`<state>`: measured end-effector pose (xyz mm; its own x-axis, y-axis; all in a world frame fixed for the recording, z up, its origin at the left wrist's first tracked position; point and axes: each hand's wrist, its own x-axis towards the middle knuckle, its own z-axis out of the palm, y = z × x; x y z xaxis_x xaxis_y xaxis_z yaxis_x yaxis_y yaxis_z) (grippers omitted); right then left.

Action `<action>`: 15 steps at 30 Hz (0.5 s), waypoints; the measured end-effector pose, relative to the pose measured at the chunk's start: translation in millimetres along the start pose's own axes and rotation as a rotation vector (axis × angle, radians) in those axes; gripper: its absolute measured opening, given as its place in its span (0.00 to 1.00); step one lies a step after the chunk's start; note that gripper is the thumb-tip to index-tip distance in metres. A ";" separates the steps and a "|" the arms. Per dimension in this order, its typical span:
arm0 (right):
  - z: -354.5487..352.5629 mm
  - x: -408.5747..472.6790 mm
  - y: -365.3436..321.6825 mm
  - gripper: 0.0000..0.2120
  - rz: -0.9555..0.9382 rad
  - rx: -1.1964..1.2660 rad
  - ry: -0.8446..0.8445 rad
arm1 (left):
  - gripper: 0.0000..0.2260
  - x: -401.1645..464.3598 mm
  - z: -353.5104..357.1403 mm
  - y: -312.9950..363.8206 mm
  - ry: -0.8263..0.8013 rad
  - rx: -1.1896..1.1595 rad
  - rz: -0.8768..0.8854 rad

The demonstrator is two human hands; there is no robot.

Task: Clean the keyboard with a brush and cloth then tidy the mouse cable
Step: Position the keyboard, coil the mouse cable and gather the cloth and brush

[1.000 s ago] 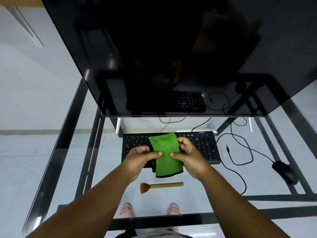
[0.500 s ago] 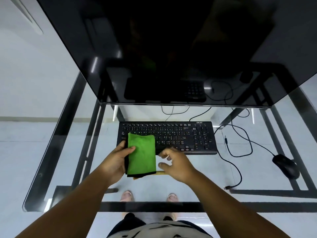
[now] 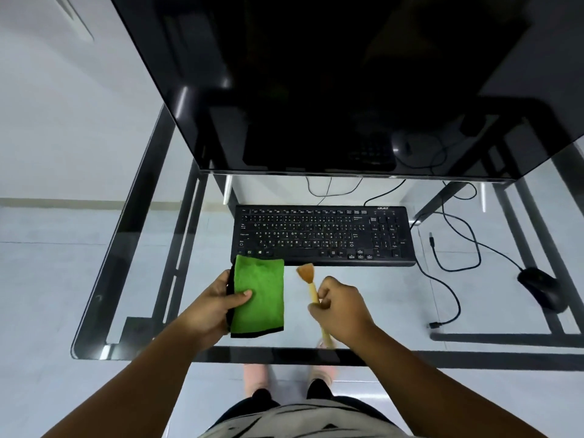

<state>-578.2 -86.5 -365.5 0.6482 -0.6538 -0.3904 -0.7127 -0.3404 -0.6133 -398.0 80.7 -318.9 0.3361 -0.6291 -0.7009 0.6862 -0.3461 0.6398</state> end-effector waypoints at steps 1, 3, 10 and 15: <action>2.0 -3.7 -0.1 0.09 0.052 0.079 0.010 | 0.19 2.3 0.0 -3.8 0.001 -0.014 0.000; 7.2 -7.9 -2.8 0.10 0.107 0.159 0.015 | 0.18 7.9 1.3 -12.1 -0.001 -0.024 -0.007; 22.5 1.0 -18.1 0.13 0.186 0.195 0.031 | 0.13 23.9 0.1 -34.6 0.169 0.179 0.009; 24.4 4.7 -22.9 0.15 0.182 0.108 0.064 | 0.15 26.5 2.3 -36.0 0.415 0.663 0.147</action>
<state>-552.3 -65.3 -370.1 0.4905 -0.7409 -0.4589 -0.7812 -0.1404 -0.6083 -415.3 74.9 -359.7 0.6957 -0.4355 -0.5713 0.1325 -0.7038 0.6979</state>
